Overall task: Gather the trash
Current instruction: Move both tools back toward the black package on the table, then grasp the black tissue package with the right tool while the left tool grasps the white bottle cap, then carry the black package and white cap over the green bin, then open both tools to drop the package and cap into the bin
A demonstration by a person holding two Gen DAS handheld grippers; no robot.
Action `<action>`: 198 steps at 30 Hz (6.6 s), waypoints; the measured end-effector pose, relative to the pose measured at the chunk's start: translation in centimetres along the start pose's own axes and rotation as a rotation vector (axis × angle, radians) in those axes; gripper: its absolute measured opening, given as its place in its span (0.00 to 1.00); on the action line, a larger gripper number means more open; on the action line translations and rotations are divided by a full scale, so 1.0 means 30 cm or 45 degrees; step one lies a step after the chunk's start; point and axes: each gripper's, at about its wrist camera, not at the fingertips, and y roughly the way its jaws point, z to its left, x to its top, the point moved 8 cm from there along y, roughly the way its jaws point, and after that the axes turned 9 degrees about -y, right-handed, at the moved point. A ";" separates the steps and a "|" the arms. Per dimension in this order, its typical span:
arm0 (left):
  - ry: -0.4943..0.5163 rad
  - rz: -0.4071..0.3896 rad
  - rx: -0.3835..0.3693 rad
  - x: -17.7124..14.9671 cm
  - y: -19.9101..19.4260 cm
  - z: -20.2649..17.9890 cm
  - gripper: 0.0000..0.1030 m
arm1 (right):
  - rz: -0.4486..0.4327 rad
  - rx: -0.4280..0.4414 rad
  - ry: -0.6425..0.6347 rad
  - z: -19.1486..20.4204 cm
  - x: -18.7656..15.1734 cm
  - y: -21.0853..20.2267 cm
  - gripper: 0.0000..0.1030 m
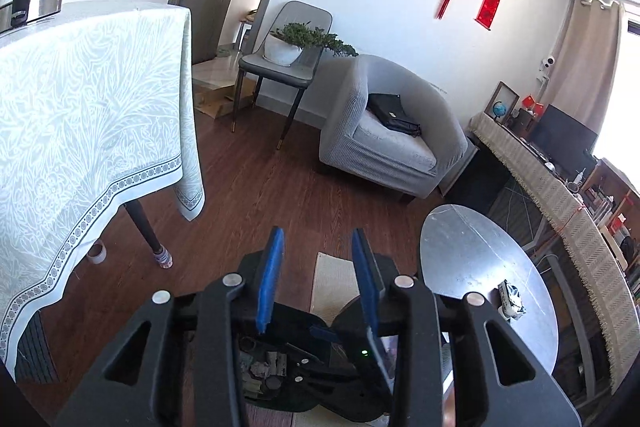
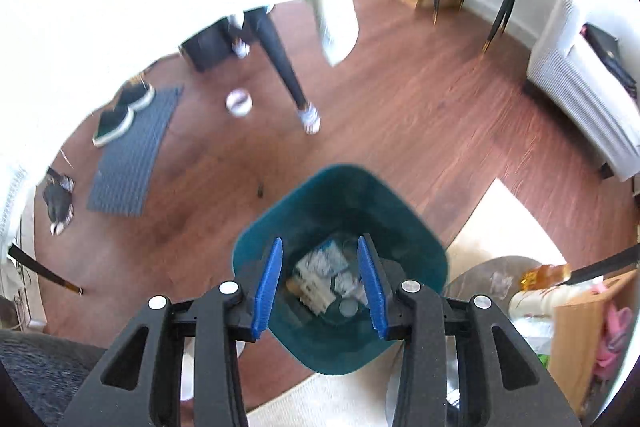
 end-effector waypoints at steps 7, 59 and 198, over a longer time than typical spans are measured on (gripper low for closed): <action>0.051 -0.005 -0.052 -0.029 0.022 -0.118 0.46 | -0.150 -0.084 0.070 -0.149 -0.004 -0.245 0.38; 0.487 0.432 -0.256 -0.606 0.476 -0.770 0.56 | -0.161 -0.436 0.775 -0.924 -0.662 -0.612 0.52; 0.085 0.478 0.253 -0.304 0.326 0.382 0.21 | 0.393 0.043 0.270 -0.063 -0.166 0.480 0.52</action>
